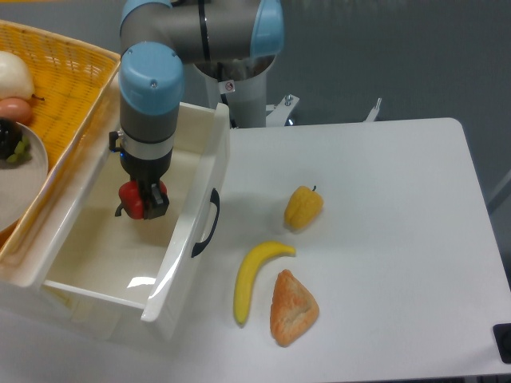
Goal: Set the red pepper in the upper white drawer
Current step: 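Lower the red pepper into the drawer bottom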
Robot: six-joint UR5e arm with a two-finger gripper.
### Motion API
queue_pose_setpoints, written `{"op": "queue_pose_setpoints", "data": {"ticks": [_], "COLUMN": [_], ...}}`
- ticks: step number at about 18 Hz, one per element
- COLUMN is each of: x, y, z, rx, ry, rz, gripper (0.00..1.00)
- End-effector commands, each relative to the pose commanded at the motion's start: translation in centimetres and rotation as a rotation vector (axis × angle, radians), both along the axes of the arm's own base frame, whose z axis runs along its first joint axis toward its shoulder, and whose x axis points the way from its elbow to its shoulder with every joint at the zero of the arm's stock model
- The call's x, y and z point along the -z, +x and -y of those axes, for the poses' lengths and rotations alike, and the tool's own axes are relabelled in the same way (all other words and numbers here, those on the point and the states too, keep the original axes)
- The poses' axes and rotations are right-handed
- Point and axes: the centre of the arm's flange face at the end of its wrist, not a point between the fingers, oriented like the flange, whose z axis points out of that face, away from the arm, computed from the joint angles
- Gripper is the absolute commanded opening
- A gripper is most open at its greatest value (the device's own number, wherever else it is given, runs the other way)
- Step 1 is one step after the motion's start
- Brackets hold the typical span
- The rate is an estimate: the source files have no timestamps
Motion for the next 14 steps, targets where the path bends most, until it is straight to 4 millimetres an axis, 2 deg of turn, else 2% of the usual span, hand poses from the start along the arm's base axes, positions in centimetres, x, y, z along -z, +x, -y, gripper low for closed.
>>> {"op": "queue_pose_setpoints", "data": {"ticks": [1,2,3,5,10,11,14], "x": [0.27,0.38,0.81,0.92,1.16,1.05,0.74], "y": [-0.09,-0.06,0.37,0.46,0.47,0.49,0.48], "z": [-0.07,-0.10,-0.33,-0.37,-0.50,-0.49,-0.51], "rx": [0.000,0.001,0.010,0.012,0.015,0.015,0.013], "ry": [-0.006,-0.010,-0.018,-0.025,-0.027,-0.023,-0.014], "rz": [-0.001,-0.004,-0.003,-0.010,-0.010,-0.011,-0.016], "gripper": [0.12,0.18,0.32,0.48,0.64,0.73,0.83]}}
